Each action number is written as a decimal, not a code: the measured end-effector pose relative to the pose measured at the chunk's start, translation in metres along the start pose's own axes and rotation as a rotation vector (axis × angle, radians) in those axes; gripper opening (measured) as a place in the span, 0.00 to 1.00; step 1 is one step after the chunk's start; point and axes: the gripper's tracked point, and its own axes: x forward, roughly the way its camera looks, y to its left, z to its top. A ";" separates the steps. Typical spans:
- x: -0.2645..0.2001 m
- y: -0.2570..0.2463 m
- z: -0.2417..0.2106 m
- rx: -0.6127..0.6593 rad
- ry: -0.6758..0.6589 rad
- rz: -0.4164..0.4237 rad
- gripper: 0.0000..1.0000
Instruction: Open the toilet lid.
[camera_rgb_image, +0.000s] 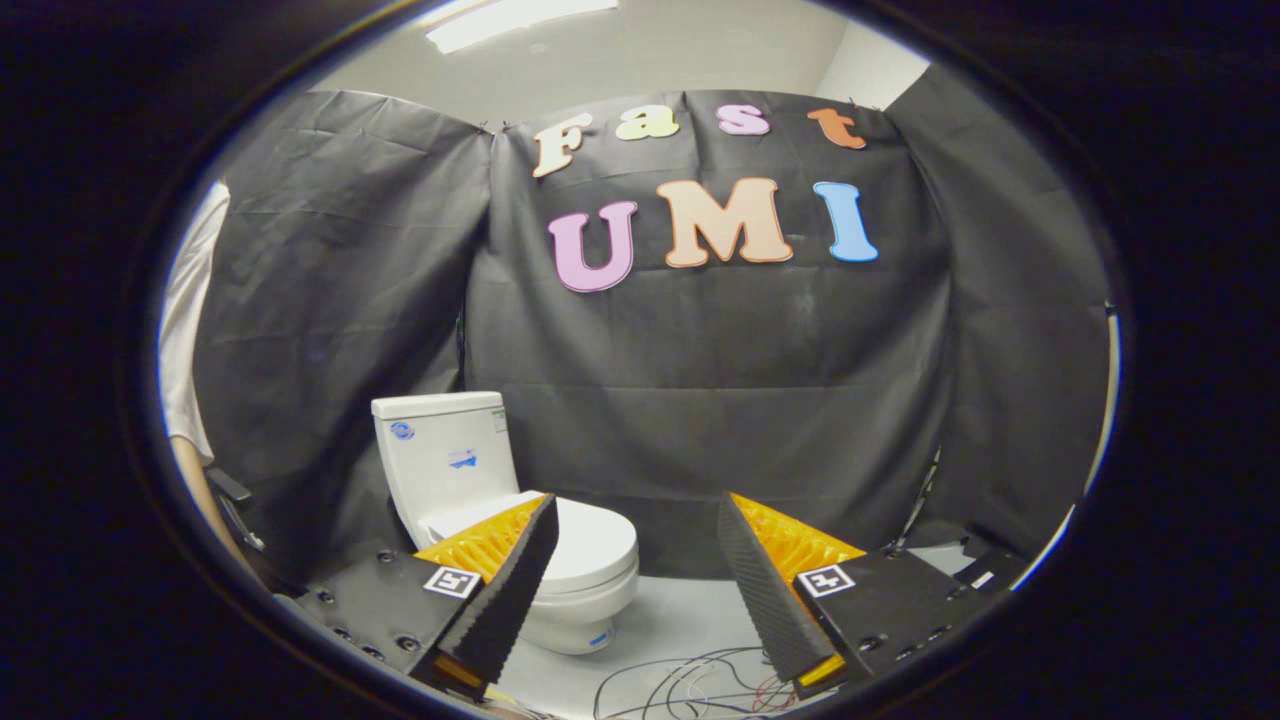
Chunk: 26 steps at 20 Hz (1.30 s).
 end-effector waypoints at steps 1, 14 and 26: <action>0.000 0.000 -0.001 0.000 0.000 0.000 0.99; 0.000 0.000 0.000 0.000 0.001 0.000 0.99; 0.000 0.000 -0.001 0.000 0.000 0.000 0.99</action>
